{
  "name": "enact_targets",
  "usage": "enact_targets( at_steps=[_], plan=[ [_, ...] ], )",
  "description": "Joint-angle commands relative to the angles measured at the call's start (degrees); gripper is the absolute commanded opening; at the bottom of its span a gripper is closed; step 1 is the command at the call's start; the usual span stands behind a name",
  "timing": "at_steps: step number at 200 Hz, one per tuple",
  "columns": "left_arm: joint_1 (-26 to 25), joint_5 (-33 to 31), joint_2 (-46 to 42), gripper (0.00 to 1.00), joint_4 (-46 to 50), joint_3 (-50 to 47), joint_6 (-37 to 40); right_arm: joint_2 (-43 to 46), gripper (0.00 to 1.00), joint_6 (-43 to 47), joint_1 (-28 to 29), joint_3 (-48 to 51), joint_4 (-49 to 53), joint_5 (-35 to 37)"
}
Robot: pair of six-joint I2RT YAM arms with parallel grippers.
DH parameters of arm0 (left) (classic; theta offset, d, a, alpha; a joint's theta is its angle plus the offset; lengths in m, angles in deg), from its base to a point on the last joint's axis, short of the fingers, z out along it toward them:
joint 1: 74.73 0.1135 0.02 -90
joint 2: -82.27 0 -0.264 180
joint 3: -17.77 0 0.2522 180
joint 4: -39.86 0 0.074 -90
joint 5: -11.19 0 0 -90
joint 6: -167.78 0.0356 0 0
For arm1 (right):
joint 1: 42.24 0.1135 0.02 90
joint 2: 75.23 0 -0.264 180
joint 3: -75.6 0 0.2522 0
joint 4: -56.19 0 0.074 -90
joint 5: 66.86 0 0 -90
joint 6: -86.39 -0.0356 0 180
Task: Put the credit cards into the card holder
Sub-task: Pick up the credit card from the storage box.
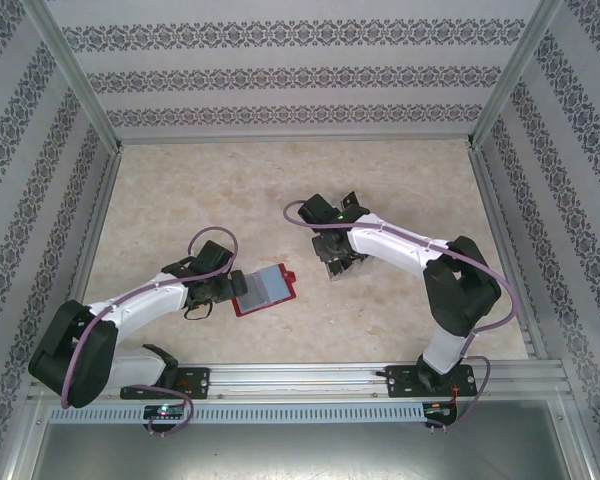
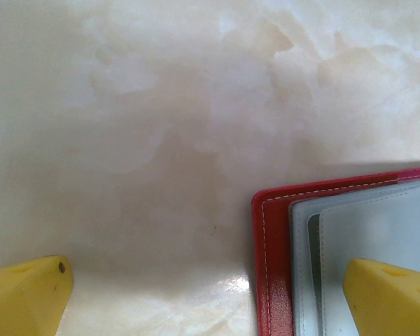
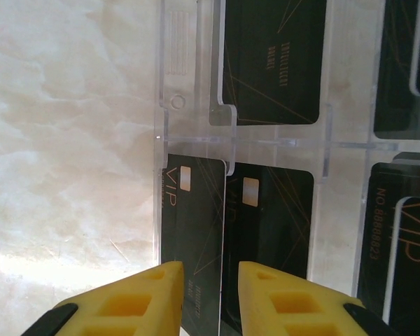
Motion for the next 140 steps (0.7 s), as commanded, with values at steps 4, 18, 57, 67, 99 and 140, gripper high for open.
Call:
enact_targets(
  at_steps=[4,18,57,67,99,140],
  plan=[
    [-0.6,0.2,0.1,1.0,-2.1,-0.9,-0.5,-1.8,0.28,0.7,-0.1,-1.3,1.4,1.0],
    [-0.7,0.2,0.0,1.0,-2.0,-0.9,-0.4,-2.2,0.27,0.6,-0.3,-1.1,1.2,0.9],
    [-0.6,0.2,-0.1,1.0,-2.1,-0.9,-0.5,-3.2,0.27,0.6,-0.6,-0.5,1.1,0.8],
    [-0.7,0.2,-0.2,1.0,-2.0,-0.8,-0.5,-3.2,0.27,0.6,-0.8,-0.5,1.1,0.8],
    [-0.7,0.1,-0.1,1.0,-2.0,-0.7,-0.4,-3.4,0.25,0.6,-0.8,-0.2,0.9,0.4],
    [-0.7,0.0,-0.3,1.0,-1.7,-0.5,-0.4,-3.7,0.2,0.5,-1.2,0.2,0.5,-0.2]
  ],
)
